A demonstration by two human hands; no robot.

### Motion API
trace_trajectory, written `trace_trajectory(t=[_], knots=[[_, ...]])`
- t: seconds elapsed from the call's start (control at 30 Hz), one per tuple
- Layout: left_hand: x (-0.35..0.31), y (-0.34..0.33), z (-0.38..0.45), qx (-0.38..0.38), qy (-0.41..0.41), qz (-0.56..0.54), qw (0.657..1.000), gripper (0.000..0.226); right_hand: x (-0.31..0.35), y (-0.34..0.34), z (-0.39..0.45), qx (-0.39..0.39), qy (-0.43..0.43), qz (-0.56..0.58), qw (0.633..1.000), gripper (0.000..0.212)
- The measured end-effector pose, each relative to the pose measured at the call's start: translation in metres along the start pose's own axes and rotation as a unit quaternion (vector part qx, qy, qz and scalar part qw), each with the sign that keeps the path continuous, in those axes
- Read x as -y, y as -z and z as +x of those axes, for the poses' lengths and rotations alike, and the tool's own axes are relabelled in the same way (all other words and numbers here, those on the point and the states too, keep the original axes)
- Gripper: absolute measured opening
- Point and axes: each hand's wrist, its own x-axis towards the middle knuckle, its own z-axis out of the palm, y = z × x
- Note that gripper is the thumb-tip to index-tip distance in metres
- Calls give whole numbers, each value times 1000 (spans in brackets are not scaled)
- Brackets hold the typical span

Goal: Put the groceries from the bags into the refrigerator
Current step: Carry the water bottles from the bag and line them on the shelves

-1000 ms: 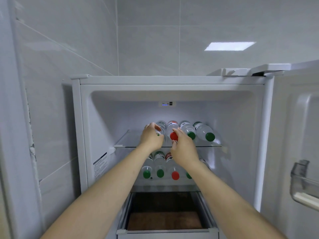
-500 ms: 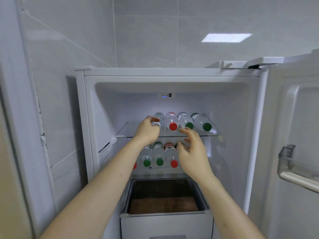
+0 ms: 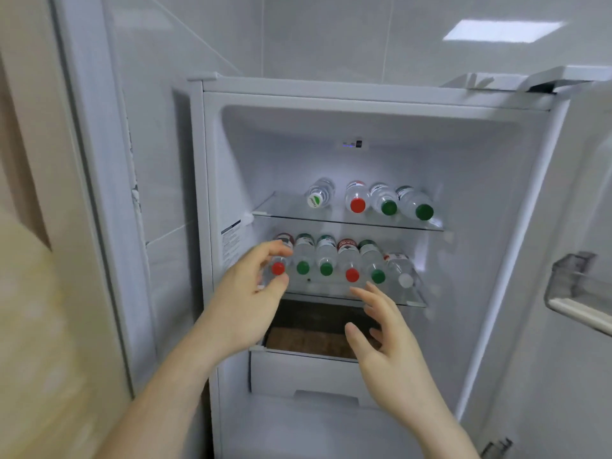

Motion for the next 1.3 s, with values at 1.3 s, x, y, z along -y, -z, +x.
trace_trajectory(t=[1.3], knots=[[-218,32,-732,-371,558,381,637,45,190,-134,-425,740,357,32,569,58]])
